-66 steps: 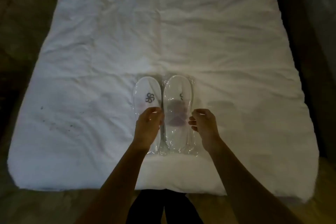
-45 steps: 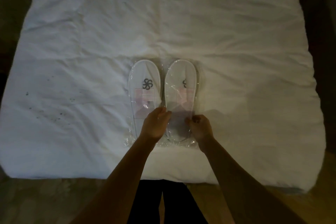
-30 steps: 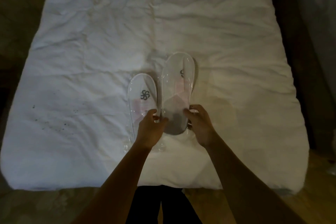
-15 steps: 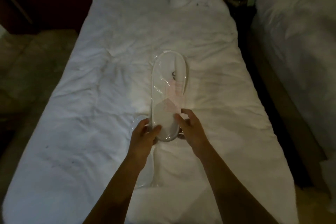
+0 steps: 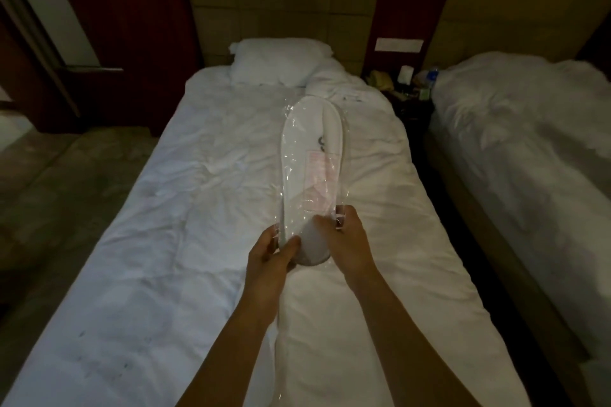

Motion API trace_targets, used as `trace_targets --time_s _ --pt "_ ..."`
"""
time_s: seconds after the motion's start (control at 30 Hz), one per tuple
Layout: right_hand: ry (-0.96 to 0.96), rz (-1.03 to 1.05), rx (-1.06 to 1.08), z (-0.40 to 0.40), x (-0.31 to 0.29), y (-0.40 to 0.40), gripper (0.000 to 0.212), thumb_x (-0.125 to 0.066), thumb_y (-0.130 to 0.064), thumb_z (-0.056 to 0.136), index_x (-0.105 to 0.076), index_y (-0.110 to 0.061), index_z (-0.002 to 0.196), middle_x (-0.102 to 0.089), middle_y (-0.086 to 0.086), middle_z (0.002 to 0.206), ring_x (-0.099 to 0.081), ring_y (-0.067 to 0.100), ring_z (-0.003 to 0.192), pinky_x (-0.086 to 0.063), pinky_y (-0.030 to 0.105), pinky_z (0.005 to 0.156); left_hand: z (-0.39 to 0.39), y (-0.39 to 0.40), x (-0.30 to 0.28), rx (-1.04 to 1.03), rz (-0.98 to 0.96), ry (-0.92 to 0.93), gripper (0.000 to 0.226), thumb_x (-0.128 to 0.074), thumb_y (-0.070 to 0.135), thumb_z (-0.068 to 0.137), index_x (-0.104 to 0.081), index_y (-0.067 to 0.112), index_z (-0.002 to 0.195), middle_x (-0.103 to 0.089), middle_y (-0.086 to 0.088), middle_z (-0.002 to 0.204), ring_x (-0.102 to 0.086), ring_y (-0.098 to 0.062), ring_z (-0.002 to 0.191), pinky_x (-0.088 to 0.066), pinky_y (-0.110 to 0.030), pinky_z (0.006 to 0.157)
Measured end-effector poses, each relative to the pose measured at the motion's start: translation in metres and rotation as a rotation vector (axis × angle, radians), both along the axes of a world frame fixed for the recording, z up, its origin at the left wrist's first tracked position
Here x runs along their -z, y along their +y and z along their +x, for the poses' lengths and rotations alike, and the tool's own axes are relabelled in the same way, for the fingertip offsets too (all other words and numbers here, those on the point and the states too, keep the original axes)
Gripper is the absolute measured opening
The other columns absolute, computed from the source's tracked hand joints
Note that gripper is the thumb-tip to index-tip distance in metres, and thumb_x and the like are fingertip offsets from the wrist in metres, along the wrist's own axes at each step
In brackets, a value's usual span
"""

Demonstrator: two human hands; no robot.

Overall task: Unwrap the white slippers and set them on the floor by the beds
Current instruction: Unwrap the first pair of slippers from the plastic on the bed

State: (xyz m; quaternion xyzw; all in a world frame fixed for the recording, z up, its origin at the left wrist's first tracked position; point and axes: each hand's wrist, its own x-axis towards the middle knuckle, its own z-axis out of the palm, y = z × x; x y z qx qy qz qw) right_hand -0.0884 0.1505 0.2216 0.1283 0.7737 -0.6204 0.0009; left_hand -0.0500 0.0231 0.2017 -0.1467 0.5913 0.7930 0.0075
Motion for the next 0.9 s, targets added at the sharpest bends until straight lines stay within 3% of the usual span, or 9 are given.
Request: trace_targets --time_s 0.2,0.27,0.33,0.4,0.5,0.63,0.77,0.9 --pt "-0.025 0.104 0.048 0.002 -0.009 -0.009 0.054 -0.067 -0.032 0.087 -0.046 -0.012 0.133 -0.056 0.013 0.129 -0.058 0.028 0.113 -0.053 0.044 0.094 -0.003 0.002 -0.001 -0.062 -0.097 0.020 0.031 -0.065 0.014 0.091 -0.061 0.024 0.120 -0.068 0.000 0.111 -0.068 -0.015 0.098 -0.059 -0.026 0.074" --pt "-0.011 0.297 0.087 0.003 -0.013 -0.012 0.061 -0.067 -0.039 0.086 -0.044 -0.012 0.135 -0.051 0.014 0.134 -0.051 0.030 0.120 -0.049 0.044 0.097 -0.003 0.005 -0.004 -0.100 -0.167 0.065 0.027 -0.063 0.012 0.092 -0.060 0.026 0.114 -0.067 0.000 0.107 -0.067 -0.017 0.097 -0.059 -0.032 0.080" --pt "0.043 0.464 0.143 0.006 -0.021 -0.018 0.075 -0.068 -0.051 0.081 -0.040 -0.013 0.139 -0.044 0.012 0.137 -0.045 0.031 0.124 -0.046 0.041 0.098 -0.003 0.009 -0.009 -0.175 -0.267 0.136 0.023 -0.064 0.012 0.092 -0.059 0.024 0.111 -0.066 0.001 0.099 -0.066 -0.019 0.091 -0.058 -0.023 0.077" --pt "0.062 0.384 0.131 0.011 -0.030 -0.027 0.095 -0.065 -0.068 0.070 -0.034 -0.017 0.143 -0.040 0.009 0.139 -0.045 0.029 0.124 -0.047 0.038 0.096 -0.002 0.013 -0.016 -0.275 -0.365 0.225 0.021 -0.065 0.016 0.091 -0.060 0.021 0.111 -0.065 0.003 0.093 -0.064 -0.016 0.085 -0.053 -0.012 0.069" --pt "0.001 0.091 -0.013 0.013 -0.048 -0.044 0.110 -0.053 -0.087 0.054 -0.033 -0.027 0.144 -0.046 0.001 0.137 -0.055 0.021 0.119 -0.050 0.037 0.098 0.000 0.021 -0.028 -0.410 -0.430 0.333 0.023 -0.068 0.018 0.090 -0.062 0.019 0.112 -0.067 0.004 0.098 -0.066 -0.008 0.088 -0.055 -0.017 0.074" --pt "0.032 0.003 -0.092 0.012 -0.063 -0.053 0.092 -0.062 -0.086 0.050 -0.050 -0.033 0.125 -0.063 -0.004 0.117 -0.068 0.014 0.100 -0.056 0.038 0.091 0.003 0.022 -0.040 -0.450 -0.473 0.361 0.031 -0.065 0.007 0.087 -0.061 0.026 0.112 -0.065 0.007 0.108 -0.062 -0.003 0.097 -0.054 -0.019 0.081" --pt "0.110 -0.132 -0.066 0.010 -0.067 -0.054 0.068 -0.073 -0.068 0.055 -0.060 -0.023 0.105 -0.074 -0.008 0.080 -0.073 0.007 0.072 -0.057 0.020 0.062 0.005 0.021 -0.042 -0.351 -0.722 0.370 0.040 -0.074 0.012 0.081 -0.060 0.009 0.119 -0.060 -0.006 0.114 -0.059 -0.018 0.105 -0.052 -0.033 0.088" --pt "0.144 -0.354 -0.042 0.004 -0.062 -0.047 0.028 -0.078 -0.037 0.074 -0.069 -0.028 0.099 -0.076 -0.005 0.093 -0.073 0.010 0.086 -0.059 0.030 0.076 0.015 0.016 -0.044 -0.299 -0.757 0.638 0.038 -0.064 0.025 0.087 -0.063 0.000 0.114 -0.060 -0.010 0.114 -0.058 -0.020 0.105 -0.051 -0.029 0.087"
